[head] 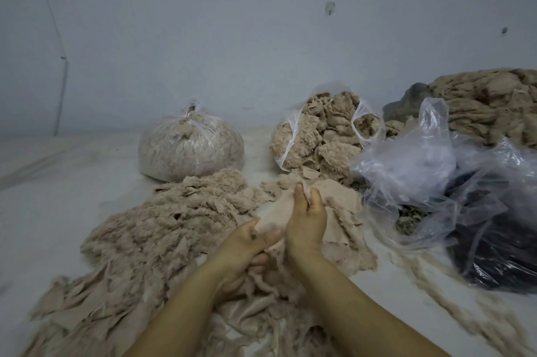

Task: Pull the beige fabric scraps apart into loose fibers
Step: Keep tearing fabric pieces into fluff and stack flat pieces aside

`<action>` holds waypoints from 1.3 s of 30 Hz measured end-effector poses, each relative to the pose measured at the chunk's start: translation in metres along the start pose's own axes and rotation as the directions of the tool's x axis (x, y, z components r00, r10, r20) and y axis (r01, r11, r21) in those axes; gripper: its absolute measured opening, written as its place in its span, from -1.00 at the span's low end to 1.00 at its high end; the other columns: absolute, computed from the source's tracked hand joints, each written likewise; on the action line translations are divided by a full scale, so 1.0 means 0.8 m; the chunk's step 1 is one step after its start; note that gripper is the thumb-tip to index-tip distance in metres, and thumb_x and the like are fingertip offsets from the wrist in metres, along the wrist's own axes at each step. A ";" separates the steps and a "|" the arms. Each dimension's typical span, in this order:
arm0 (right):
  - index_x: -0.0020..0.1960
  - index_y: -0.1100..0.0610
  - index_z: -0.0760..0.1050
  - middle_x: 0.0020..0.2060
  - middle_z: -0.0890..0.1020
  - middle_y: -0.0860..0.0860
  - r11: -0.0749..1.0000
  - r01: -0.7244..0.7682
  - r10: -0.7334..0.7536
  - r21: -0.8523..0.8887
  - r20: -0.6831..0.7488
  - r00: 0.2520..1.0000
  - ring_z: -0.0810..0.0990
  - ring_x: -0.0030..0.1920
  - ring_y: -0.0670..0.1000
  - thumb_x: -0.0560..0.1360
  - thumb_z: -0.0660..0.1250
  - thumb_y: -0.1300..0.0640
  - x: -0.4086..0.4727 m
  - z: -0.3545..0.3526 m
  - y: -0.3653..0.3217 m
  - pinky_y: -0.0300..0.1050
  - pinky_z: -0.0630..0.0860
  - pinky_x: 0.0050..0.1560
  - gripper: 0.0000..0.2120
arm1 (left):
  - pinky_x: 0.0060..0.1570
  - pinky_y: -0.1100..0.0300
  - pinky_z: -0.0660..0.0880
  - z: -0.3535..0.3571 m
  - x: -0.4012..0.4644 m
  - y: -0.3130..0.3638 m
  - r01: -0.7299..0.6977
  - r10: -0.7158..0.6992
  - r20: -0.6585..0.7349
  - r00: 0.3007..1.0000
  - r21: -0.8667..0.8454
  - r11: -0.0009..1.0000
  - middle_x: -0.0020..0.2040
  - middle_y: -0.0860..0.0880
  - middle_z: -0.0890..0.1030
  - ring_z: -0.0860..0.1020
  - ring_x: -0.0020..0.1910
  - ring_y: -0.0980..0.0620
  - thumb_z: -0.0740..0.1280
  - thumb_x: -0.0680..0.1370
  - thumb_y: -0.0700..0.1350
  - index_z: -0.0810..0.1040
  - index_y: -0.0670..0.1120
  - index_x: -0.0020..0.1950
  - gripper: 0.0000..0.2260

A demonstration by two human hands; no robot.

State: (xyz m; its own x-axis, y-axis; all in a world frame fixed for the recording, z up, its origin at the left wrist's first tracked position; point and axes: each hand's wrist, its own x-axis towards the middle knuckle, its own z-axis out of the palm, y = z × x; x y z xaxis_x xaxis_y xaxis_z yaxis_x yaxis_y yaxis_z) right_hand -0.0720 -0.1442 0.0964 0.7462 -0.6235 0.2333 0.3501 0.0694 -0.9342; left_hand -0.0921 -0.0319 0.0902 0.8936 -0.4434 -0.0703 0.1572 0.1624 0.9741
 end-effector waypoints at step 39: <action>0.00 0.13 0.60 -0.13 0.69 0.02 0.995 -0.076 0.103 -0.069 0.640 0.761 0.64 -0.10 -0.02 0.60 0.17 -0.06 -0.009 -0.052 -0.015 -0.14 0.57 -0.05 -0.67 | 0.05 -0.01 0.53 0.015 0.019 0.013 -0.246 0.271 -0.283 0.920 0.121 0.962 -0.04 -0.19 0.67 0.62 -0.03 -0.13 0.35 0.53 -0.16 0.59 -0.17 0.01 -0.88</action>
State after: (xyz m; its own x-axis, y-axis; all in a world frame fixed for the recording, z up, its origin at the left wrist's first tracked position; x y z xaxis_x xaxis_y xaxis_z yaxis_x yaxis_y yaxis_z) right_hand -0.1053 -0.1728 0.0945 0.9666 0.0308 0.2545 0.2522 0.0632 -0.9656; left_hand -0.0816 -0.0474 0.1021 0.9837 -0.1147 0.1385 -0.1194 0.1589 0.9800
